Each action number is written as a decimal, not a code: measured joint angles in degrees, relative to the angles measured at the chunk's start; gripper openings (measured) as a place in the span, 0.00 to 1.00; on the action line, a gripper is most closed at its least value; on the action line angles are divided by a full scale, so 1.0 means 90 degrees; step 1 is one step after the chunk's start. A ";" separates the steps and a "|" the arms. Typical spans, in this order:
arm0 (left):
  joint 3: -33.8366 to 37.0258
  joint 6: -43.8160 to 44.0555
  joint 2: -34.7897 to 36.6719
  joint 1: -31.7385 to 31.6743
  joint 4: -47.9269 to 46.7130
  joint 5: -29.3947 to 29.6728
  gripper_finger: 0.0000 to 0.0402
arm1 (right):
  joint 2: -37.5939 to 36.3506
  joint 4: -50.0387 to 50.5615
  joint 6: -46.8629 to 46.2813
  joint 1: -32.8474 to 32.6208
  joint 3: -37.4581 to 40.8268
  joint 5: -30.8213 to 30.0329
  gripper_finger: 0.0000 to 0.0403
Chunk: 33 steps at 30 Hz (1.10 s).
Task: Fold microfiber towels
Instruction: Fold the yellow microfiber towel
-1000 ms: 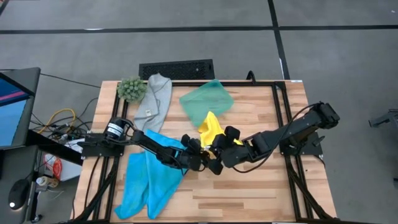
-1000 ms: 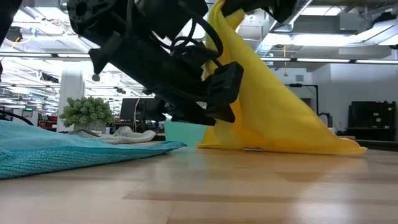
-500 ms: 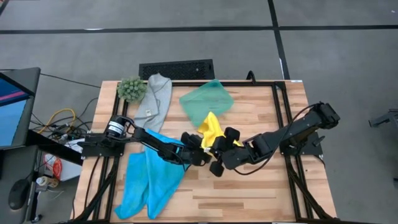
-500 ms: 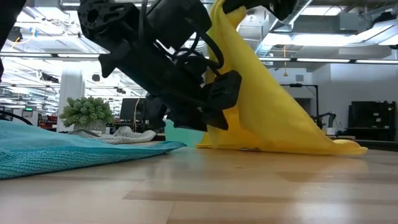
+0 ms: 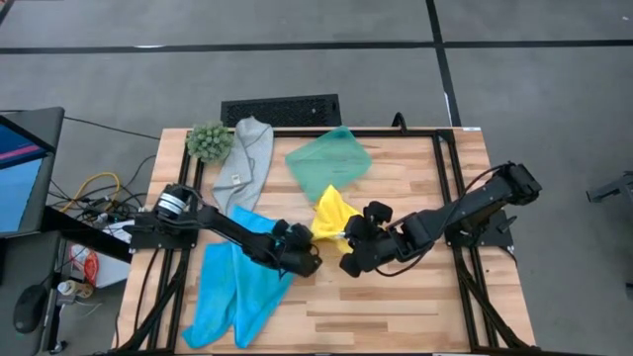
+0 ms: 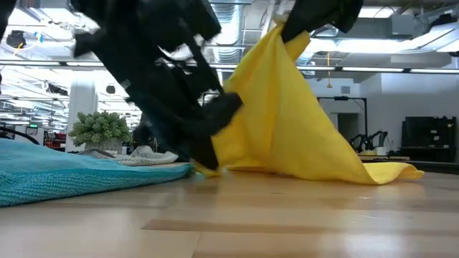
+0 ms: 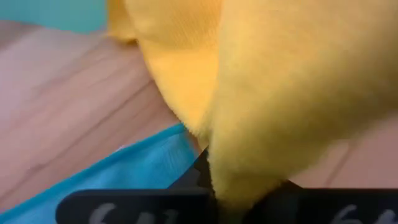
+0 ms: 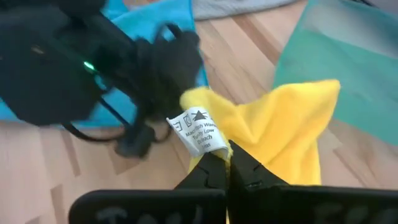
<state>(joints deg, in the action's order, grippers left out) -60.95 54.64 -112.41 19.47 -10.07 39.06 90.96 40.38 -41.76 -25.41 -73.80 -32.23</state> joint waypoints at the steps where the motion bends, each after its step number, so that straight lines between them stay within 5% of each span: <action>1: 0.0000 0.0071 0.0155 0.0075 -0.0224 0.0090 0.00 | 0.0000 0.0034 -0.0033 -0.0044 0.0000 0.0000 0.02; 9: -0.0002 -0.0189 0.1650 0.0588 -0.1249 0.0355 0.00 | -0.0127 0.0265 -0.0202 -0.0588 -0.0205 -0.0021 0.02; 19: -0.0005 -0.1514 0.3667 0.0308 -0.1895 -0.2737 0.00 | -0.0549 0.1777 -0.0400 -0.1108 -0.1251 -0.1009 0.02; 26: -0.0499 -0.1932 0.4667 -0.0533 -0.2869 -0.2508 0.00 | -0.0826 0.2698 -0.0520 -0.0792 -0.1445 -0.1634 0.01; 33: -0.1737 -0.3632 0.4345 -0.1786 -0.3417 -0.2555 0.00 | -0.0882 0.3217 0.0257 0.0270 -0.1445 -0.1970 0.01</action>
<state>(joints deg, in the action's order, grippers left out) -76.58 21.95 -73.30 3.40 -40.82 16.06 83.02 69.33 -39.44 -22.98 -86.81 -49.96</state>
